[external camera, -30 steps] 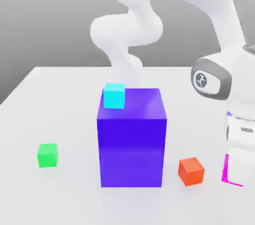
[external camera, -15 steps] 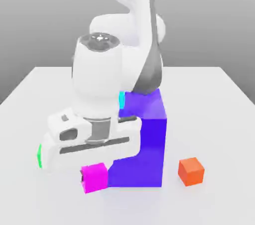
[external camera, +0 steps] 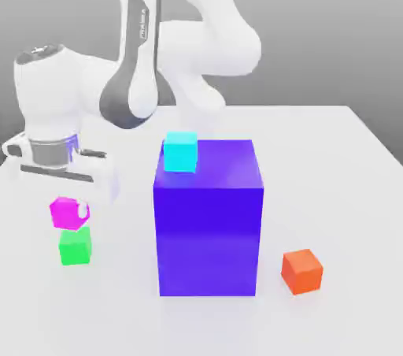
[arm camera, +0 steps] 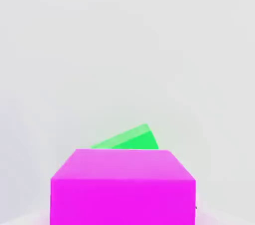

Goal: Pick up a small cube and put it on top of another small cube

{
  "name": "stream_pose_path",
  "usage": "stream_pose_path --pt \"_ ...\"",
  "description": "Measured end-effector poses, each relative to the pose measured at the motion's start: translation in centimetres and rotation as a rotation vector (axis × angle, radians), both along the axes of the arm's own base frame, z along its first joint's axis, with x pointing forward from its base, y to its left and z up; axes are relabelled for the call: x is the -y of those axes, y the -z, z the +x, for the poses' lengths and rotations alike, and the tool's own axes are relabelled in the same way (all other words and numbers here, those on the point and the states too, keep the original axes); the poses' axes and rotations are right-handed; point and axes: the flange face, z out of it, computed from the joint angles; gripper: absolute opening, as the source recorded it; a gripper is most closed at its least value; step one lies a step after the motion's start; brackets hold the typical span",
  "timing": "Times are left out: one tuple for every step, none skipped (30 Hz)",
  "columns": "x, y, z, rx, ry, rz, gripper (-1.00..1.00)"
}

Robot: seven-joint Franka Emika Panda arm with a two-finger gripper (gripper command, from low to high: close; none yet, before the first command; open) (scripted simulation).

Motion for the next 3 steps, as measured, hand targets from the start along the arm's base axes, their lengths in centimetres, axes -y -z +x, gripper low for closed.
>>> stream_pose_path --pt "0.0 0.0 0.0 0.0 0.0 0.0 1.0" --pt "0.0 0.0 0.0 0.0 0.0 0.0 1.0" --pt "0.0 0.0 0.0 0.0 0.0 0.0 1.0"
